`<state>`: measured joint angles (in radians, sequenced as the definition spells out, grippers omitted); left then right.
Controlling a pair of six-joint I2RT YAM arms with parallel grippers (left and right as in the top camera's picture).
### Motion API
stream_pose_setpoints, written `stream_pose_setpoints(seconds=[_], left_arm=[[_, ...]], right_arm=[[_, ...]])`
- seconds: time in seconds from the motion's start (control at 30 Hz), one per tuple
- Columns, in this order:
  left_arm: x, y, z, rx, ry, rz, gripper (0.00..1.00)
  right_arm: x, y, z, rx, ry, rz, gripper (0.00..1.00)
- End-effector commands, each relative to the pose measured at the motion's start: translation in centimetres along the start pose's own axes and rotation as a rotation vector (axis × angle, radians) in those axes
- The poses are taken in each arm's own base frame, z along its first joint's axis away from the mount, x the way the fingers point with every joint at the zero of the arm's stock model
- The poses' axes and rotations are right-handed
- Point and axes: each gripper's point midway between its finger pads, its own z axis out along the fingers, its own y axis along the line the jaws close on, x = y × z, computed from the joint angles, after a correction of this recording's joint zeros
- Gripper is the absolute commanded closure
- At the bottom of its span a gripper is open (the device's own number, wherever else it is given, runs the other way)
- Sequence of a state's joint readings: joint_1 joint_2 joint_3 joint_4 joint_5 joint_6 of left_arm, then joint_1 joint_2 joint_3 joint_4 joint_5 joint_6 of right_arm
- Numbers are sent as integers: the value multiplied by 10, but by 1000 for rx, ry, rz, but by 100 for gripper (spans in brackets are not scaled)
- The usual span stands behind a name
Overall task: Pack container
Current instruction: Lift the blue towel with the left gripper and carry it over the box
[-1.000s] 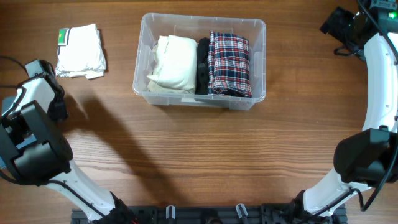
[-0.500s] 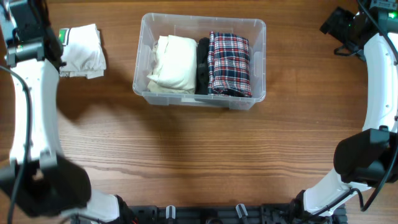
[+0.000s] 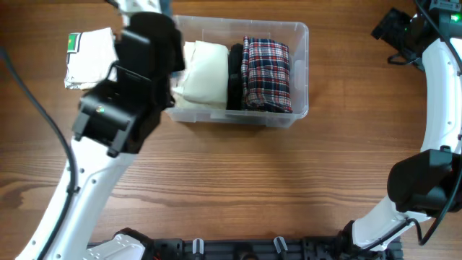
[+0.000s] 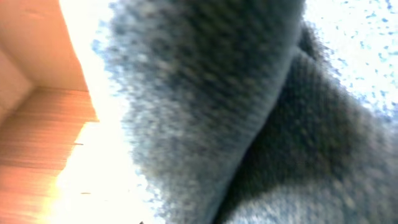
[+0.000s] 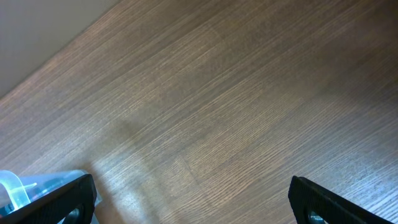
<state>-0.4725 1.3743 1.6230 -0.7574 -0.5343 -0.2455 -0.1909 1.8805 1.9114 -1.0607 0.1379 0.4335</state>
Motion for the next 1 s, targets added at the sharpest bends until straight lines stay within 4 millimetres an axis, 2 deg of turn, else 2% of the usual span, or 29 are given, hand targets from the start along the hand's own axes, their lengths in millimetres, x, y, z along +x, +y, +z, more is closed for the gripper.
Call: stream_pose_setpoints(seconds=[0.0,0.1,0.2,0.37,0.5,0.73,0.83,0.97], left_arm=[[-17,-24,-16,62,-62,-163,91],[-10,-43,-19,71,-61,-204,91],[1,-55,-2,42,-46,-186,89],[32,-69,30,-2,35,-130,88],[51,-66,51,-72,73,-176,89],[64,-53,56,-135,109,-314,92],[69,-46,66,-163,123,-316,91],[93,-47,85,-191,191,-277,89]], right_arm=[[4,2,7,1,17,8,0],[4,2,7,1,17,8,0],[4,2,7,1,17,8,0],[4,2,7,1,17,8,0],[4,2,7,1,17,8,0],[4,2,7,1,17,8,0],[4,2,7,1,17,8,0],[4,2,7,1,17,8,0]])
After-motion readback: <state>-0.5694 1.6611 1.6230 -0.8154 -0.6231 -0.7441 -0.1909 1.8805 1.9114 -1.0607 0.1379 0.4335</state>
